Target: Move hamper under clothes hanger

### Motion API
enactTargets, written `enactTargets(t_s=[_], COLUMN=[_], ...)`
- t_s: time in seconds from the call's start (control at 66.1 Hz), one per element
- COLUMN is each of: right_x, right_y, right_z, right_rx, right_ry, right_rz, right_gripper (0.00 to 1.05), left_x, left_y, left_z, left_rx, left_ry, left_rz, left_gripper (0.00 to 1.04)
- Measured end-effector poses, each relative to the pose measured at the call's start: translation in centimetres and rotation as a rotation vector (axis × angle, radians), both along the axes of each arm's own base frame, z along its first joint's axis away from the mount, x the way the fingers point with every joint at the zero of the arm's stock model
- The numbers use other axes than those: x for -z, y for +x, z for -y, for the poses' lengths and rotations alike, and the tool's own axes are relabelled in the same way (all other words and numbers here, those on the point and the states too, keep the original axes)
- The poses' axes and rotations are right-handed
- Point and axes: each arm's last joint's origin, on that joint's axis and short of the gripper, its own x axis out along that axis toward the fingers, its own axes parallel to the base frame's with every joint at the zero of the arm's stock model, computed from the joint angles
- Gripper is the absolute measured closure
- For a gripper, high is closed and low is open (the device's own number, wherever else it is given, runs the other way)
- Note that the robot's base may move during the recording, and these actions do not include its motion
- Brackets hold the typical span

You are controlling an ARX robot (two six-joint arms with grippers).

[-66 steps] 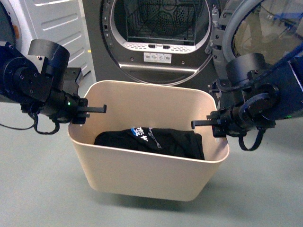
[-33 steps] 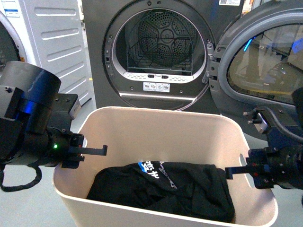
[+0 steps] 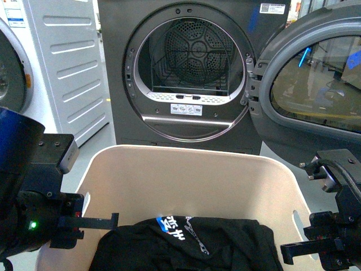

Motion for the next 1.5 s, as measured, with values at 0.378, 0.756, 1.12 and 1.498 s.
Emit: enactTargets(t_s=[0.378, 0.756, 1.12, 1.498], right_x=[0.66, 0.68, 0.73, 0.77], right_y=[-0.49, -0.53, -0.55, -0.56], right_z=[0.13, 0.03, -0.02, -0.03], right_rx=[0.006, 0.002, 0.008, 0.003], right_ry=[-0.017, -0.017, -0.024, -0.021], right_rz=[-0.007, -0.008, -0.007, -0.009], right_gripper=[1.02, 1.02, 1.02, 1.02], left_x=[0.18, 0.23, 0.38, 0.39], left_y=[-0.45, -0.49, -0.61, -0.63], left_z=[0.73, 0.7, 0.83, 0.88], left_rx=[0.016, 0.013, 0.024, 0.02], left_ry=[-0.025, -0.022, -0.026, -0.022], left_rz=[0.011, 0.01, 0.004, 0.006], left_gripper=[1.01, 1.01, 1.01, 1.01])
